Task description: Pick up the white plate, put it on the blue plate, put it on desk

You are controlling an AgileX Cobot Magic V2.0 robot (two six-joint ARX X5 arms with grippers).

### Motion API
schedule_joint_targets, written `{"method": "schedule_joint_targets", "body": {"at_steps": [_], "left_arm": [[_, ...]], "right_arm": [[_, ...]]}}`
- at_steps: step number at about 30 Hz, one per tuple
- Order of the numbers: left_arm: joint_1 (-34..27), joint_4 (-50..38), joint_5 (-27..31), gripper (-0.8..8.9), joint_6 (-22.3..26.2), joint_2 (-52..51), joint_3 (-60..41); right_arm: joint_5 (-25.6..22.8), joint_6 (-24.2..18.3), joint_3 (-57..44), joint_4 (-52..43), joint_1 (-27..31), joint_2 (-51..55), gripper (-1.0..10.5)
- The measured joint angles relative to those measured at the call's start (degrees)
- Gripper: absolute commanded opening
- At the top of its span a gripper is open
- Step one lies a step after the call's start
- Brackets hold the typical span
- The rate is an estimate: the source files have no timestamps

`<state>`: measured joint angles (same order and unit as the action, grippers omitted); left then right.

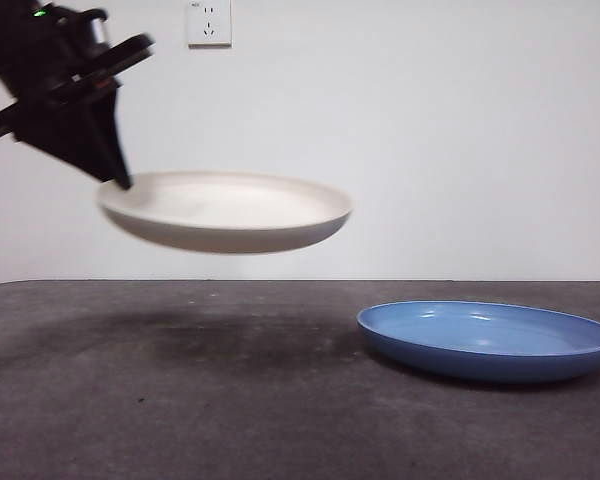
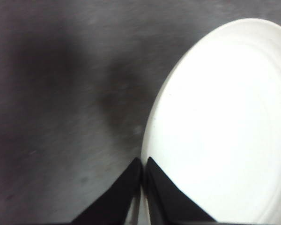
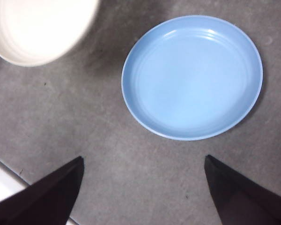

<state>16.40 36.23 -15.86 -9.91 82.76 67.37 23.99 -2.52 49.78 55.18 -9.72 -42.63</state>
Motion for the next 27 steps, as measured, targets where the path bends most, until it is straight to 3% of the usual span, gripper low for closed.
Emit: {"method": "schedule_joint_targets", "body": {"at_steps": [13, 23, 27], "left_arm": [[12.1, -4.8, -0.2, 0.15, -6.1, 10.9, 11.1], [18.5, -3.6, 0.4, 0.15, -7.3, 26.2, 24.9], [20.3, -2.1, 2.6, 0.15, -7.4, 31.7, 29.0]], "right_arm": [[-3.7, 3.2, 5.9, 1.6, 0.0, 5.3, 4.1], [-10.7, 3.9, 17.6, 8.2, 0.0, 5.4, 4.1], [-10.7, 3.9, 19.5, 8.8, 0.0, 5.4, 4.1]]}}
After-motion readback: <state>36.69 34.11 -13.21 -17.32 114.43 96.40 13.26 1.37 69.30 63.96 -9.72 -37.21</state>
